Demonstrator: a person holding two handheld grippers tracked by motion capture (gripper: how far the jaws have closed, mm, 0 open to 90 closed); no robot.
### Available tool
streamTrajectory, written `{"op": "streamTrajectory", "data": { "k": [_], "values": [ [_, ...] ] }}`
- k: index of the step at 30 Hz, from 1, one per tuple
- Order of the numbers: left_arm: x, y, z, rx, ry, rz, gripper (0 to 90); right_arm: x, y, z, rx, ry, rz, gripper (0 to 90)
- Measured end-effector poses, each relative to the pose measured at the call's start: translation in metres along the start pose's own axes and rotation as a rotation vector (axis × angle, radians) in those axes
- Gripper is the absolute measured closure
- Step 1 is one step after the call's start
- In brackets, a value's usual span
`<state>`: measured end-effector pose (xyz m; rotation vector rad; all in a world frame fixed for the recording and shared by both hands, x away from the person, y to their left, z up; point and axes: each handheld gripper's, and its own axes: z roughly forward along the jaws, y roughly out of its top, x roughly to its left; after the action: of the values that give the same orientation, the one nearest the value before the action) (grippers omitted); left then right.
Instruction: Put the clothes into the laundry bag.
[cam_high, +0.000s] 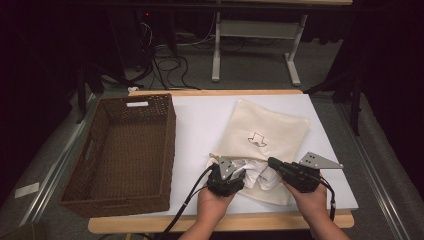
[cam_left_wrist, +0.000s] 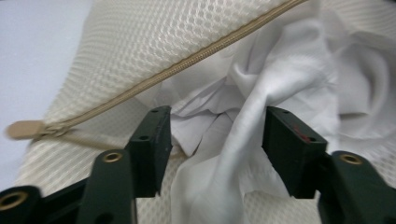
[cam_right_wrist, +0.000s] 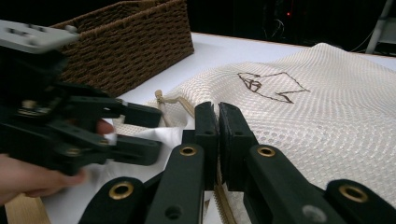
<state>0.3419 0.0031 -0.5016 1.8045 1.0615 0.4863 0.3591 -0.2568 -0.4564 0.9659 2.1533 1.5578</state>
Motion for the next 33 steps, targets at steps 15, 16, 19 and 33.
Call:
{"op": "streamTrajectory", "data": {
  "k": [15, 16, 19, 33],
  "values": [
    [0.011, -0.03, -0.026, 0.04, -0.006, -0.06, 39.2, 0.0, -0.001, 0.0, 0.008, -0.009, 0.005, 87.9],
    [0.011, -0.03, -0.026, 0.04, -0.006, -0.06, 41.9, -0.001, -0.001, 0.0, 0.008, -0.008, 0.004, 87.9],
    [0.006, -0.034, -0.026, 0.071, -0.012, -0.028, 52.5, -0.001, -0.001, -0.001, 0.004, -0.008, -0.001, 87.9],
    [0.001, -0.033, -0.024, 0.065, -0.007, -0.024, 88.0, 0.0, -0.001, 0.0, 0.005, -0.01, 0.0, 87.9]
  ]
}}
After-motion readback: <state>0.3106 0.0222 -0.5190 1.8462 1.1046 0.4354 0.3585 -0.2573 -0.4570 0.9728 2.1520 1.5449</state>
